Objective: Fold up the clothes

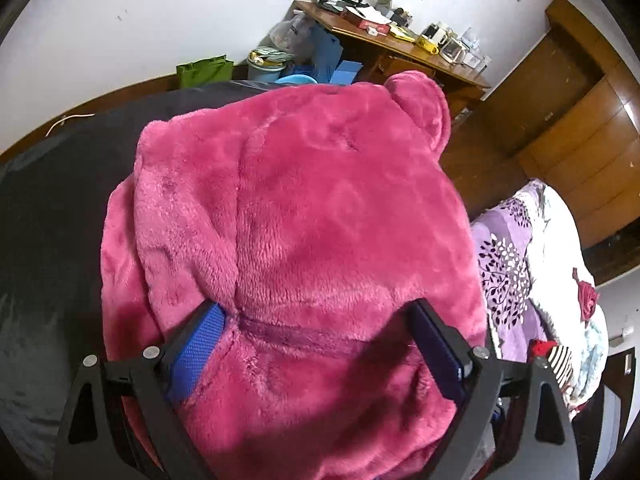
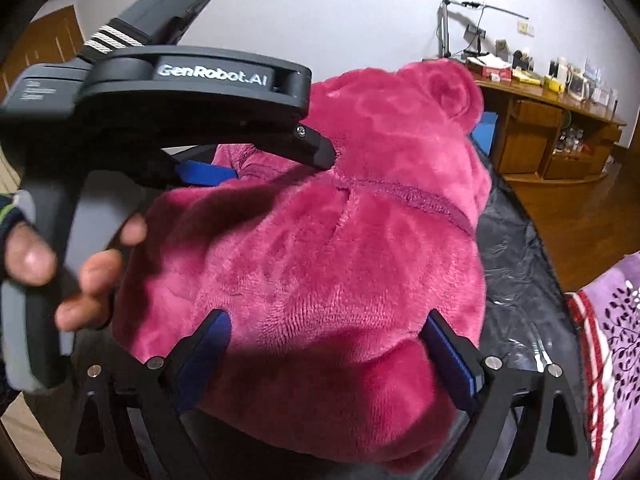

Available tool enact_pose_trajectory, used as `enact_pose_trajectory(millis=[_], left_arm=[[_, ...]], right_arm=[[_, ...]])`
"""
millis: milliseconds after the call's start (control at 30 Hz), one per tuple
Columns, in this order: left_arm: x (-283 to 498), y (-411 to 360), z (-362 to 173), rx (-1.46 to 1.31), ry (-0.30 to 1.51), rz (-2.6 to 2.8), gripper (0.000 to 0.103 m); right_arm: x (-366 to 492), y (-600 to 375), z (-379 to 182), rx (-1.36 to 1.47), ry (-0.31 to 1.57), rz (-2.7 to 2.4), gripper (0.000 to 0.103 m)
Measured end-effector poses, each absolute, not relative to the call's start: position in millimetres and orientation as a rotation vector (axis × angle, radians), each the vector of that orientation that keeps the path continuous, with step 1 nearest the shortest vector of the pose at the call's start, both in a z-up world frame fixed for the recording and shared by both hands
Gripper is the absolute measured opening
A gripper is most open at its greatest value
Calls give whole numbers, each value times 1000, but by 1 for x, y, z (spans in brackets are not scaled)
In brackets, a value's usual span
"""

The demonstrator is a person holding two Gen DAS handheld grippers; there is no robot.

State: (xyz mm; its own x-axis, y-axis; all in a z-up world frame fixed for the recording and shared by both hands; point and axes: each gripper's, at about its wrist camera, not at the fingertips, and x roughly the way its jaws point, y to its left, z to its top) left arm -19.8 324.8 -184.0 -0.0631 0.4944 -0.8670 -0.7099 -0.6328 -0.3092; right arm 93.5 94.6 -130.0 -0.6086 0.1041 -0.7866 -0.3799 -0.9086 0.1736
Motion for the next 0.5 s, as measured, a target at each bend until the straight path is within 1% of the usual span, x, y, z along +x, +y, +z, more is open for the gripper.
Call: enact_pose_trajectory(millis=[33, 167, 367, 500], left_arm=[[-19, 326, -184, -1351, 274, 1815, 96], [-20, 337, -191, -1315, 338, 1832, 98], [-23, 348, -201, -1307, 344, 1837, 102], [-17, 340, -199, -1310, 331, 1862, 102]], right_arm=[[90, 96, -133, -1223, 478, 2552, 103], [80, 96, -144, -1255, 438, 2538, 103], [78, 107, -147, -1273, 447, 2538, 103], [82, 118, -142, -1265, 519, 2518, 103]])
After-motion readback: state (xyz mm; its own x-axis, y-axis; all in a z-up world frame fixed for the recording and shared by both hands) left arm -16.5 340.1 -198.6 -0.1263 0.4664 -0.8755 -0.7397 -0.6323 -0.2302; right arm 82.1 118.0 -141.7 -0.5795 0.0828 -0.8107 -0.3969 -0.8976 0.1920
